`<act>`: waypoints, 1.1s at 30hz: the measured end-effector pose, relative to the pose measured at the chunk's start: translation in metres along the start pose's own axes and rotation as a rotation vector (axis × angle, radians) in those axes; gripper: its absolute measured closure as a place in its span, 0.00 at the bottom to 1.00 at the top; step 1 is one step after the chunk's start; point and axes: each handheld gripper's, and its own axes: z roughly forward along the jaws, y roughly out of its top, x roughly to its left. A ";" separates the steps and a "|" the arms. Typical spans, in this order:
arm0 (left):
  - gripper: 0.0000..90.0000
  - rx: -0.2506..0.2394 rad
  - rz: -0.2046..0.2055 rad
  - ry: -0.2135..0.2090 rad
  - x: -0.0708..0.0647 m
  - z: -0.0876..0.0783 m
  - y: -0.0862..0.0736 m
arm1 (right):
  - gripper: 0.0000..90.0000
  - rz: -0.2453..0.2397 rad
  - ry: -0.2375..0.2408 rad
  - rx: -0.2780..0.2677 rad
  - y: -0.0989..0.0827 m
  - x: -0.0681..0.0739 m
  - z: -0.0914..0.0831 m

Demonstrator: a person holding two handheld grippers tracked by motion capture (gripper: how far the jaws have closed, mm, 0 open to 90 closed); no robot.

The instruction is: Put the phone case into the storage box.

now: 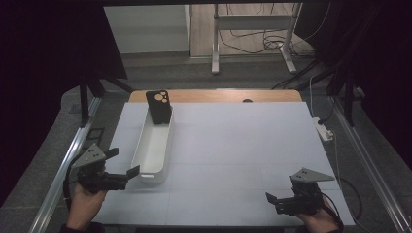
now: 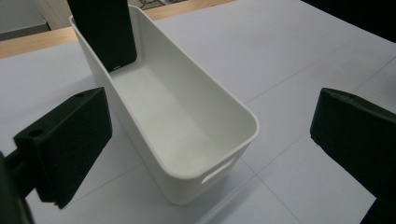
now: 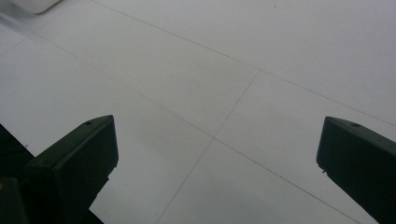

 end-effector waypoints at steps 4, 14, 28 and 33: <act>0.00 0.006 0.002 0.018 -0.001 -0.008 -0.008 | 0.00 0.000 -0.001 0.002 0.000 0.000 0.000; 0.00 0.009 -0.006 0.044 -0.002 -0.020 -0.023 | 0.00 0.004 -0.002 0.001 0.000 -0.001 0.000; 0.00 0.043 -0.011 0.066 -0.005 -0.025 -0.039 | 0.00 0.013 0.002 -0.003 0.000 -0.001 0.000; 0.00 0.061 -0.011 0.080 -0.007 -0.026 -0.046 | 0.00 0.013 0.003 0.000 0.000 -0.001 0.000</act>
